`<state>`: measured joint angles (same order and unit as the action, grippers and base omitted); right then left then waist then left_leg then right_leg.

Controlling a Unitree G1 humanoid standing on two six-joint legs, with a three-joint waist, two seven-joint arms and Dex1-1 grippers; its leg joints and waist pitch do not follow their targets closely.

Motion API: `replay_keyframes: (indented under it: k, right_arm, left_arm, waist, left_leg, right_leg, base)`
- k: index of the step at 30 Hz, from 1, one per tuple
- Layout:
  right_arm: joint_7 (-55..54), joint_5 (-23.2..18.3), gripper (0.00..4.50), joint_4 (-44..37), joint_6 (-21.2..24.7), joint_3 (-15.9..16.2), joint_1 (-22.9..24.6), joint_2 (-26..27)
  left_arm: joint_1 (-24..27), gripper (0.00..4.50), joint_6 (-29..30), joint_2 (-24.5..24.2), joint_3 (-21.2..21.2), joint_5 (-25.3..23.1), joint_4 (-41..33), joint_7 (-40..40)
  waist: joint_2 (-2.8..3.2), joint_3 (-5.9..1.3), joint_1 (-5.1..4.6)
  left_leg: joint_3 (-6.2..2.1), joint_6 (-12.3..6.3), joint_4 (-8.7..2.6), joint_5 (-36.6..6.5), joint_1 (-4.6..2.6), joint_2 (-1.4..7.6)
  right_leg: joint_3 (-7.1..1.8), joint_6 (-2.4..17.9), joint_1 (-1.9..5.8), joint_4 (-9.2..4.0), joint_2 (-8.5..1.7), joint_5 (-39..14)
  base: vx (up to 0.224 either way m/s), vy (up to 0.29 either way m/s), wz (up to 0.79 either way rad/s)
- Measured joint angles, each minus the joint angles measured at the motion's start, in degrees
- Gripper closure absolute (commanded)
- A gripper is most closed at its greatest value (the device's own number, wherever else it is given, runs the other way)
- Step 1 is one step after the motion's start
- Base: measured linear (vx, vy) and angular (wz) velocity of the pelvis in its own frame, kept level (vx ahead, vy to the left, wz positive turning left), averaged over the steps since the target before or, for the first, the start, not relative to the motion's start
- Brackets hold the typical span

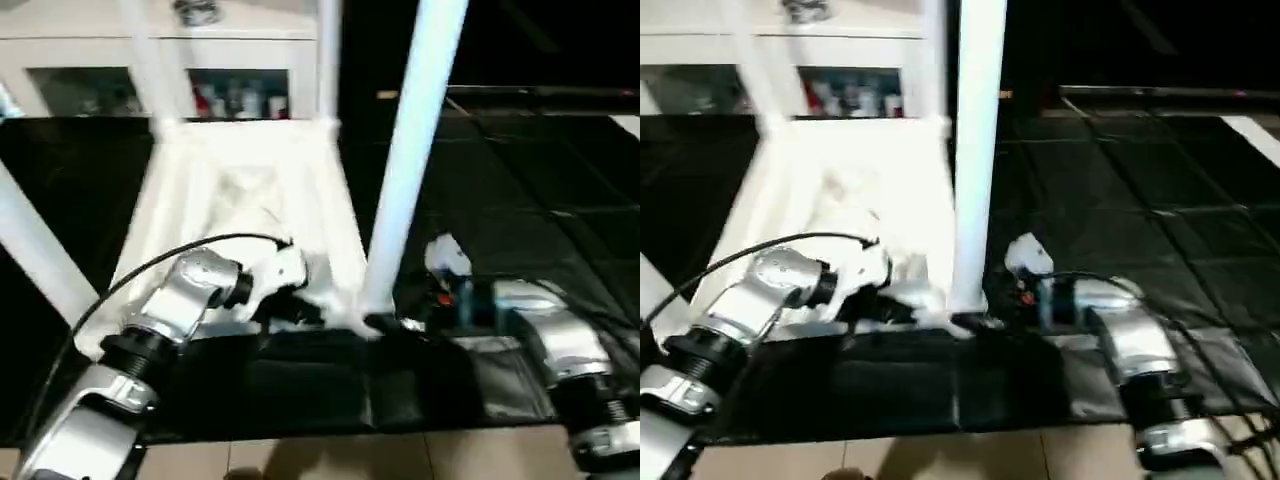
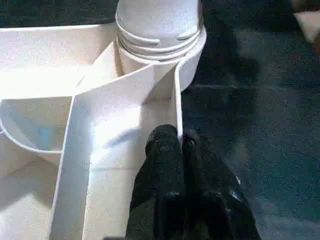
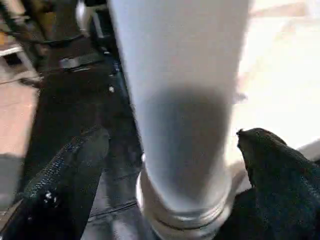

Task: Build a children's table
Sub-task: Rotate leg to tighten

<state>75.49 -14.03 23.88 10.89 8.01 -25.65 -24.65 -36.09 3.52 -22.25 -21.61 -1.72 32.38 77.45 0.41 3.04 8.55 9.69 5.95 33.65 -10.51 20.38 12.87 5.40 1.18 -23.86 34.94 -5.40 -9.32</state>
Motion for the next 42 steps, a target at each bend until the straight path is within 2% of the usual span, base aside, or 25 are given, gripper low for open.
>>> replay_keyframes:
  k: [2,3,6,10,12,14,16,23,25,29,33,36,42]
  right_arm:
    - [1.99,-0.1,0.07,0.75,0.23,0.5,-0.75,-0.38]
    - [3.21,-0.1,0.32,1.59,0.31,0.88,-1.37,-0.38]
    - [5.36,-0.07,0.44,3.28,0.45,1.67,-2.16,-0.32]
    - [7.78,-0.09,0.77,4.27,1.42,2.69,-2.75,-0.64]
    - [9.32,-0.09,1.08,4.35,1.64,3.22,-3.32,-1.0]
    - [9.97,-0.09,1.08,4.36,1.63,3.36,-3.53,-1.23]
    - [10.8,-0.08,1.38,4.57,1.59,3.68,-3.53,-1.53]
    - [11.81,-0.02,1.89,5.59,1.04,3.59,-3.67,-2.01]
    - [11.8,0.0,2.18,5.43,0.97,3.58,-3.66,-2.0]
    - [11.17,-0.02,2.26,4.01,1.86,2.87,-3.03,-1.96]
    - [8.42,-1.18,2.3,2.1,2.99,0.87,-1.05,-0.89]
    - [-0.75,-1.01,2.32,2.01,3.39,-1.96,-0.18,2.39]
    - [-21.45,2.64,2.43,3.52,2.97,-6.87,-1.27,9.76]
  left_arm:
    - [-0.19,4.5,-0.78,0.02,-0.76,0.05,0.13,1.33]
    - [-0.22,4.5,-1.26,0.15,-1.06,0.04,0.19,2.0]
    - [-0.88,4.5,-2.07,0.33,-1.86,0.11,0.67,2.82]
    - [-1.07,4.5,-2.74,0.55,-2.07,0.05,1.07,3.93]
    - [-1.19,4.5,-3.01,0.47,-2.13,0.05,1.25,4.34]
    - [-1.23,4.5,-3.57,0.48,-2.13,0.08,1.55,4.4]
    - [-1.34,4.5,-3.95,0.46,-2.12,0.11,1.88,4.61]
    - [-2.11,4.5,-4.58,0.41,-2.16,0.23,3.47,5.18]
    - [-2.17,4.5,-4.56,0.49,-2.13,0.24,3.61,5.16]
    - [-2.27,4.5,-3.39,1.09,-1.62,0.59,3.9,4.82]
    - [-2.08,4.5,-0.46,1.97,-0.59,1.21,3.69,3.45]
    - [-1.22,4.5,4.08,2.61,2.26,1.28,2.88,-3.0]
    - [-0.32,4.5,13.57,7.68,6.62,0.91,1.19,-17.22]
  waist:
    - [-0.01,0.0,0.07]
    - [-0.01,0.0,0.08]
    - [-0.02,-0.01,0.18]
    - [-0.02,-0.01,-0.01]
    - [-0.03,-0.01,-0.09]
    - [-0.03,-0.01,-0.07]
    - [-0.03,-0.01,-0.08]
    - [-0.03,-0.02,-0.08]
    - [-0.03,-0.02,-0.07]
    - [-0.02,-0.02,0.05]
    - [-0.02,-0.02,0.09]
    - [0.03,-0.01,-0.71]
    - [0.06,-0.01,-4.14]
  left_leg:
    - [0.0,0.0,0.01,0.01,-0.03,0.01]
    - [0.0,0.0,0.02,0.01,-0.05,0.01]
    - [0.0,0.0,0.04,0.01,-0.04,0.01]
    - [0.0,-0.01,0.07,0.02,-0.01,0.01]
    - [0.0,-0.01,0.08,0.02,0.01,0.02]
    - [0.0,-0.01,0.08,0.02,0.01,0.02]
    - [0.0,-0.01,0.08,0.02,0.02,0.02]
    - [0.0,-0.01,0.1,0.02,-0.02,0.02]
    - [0.0,-0.01,0.1,0.02,-0.03,0.02]
    - [0.0,-0.01,0.12,0.02,-0.05,0.02]
    - [0.0,0.0,0.14,0.02,-0.06,0.02]
    - [0.0,0.04,0.16,0.05,-0.09,-0.01]
    - [-0.06,0.1,0.11,0.05,-0.12,-0.09]
  right_leg:
    - [0.0,0.0,0.08,0.01,0.0,0.0]
    - [-0.01,0.0,0.11,0.02,-0.01,0.0]
    - [-0.01,0.0,0.17,0.02,-0.01,0.0]
    - [-0.02,0.0,0.17,0.02,0.0,0.0]
    - [-0.02,-0.01,0.16,0.03,0.01,-0.01]
    - [-0.01,-0.03,0.16,0.02,0.02,-0.02]
    - [-0.01,-0.03,0.15,0.02,0.02,-0.02]
    - [-0.01,-0.03,0.17,0.06,0.02,-0.02]
    - [-0.01,-0.03,0.18,0.07,0.02,-0.02]
    - [-0.01,-0.02,0.18,0.1,0.01,-0.01]
    - [-0.01,0.06,0.19,0.12,0.01,0.04]
    - [-0.02,-0.04,0.13,0.15,0.05,0.01]
    - [-0.01,-0.18,-0.04,0.07,0.14,0.19]
  base:
    - [0.0,0.0,0.0]
    - [0.0,0.0,0.0]
    - [0.0,0.0,0.0]
    - [0.0,0.0,0.0]
    - [0.0,0.0,0.0]
    - [0.0,0.0,0.0]
    - [0.0,0.0,0.0]
    - [0.0,0.0,0.0]
    - [0.0,0.0,0.0]
    - [0.0,0.0,0.0]
    - [0.0,0.0,0.0]
    - [0.0,0.0,0.0]
    - [0.0,0.0,0.0]
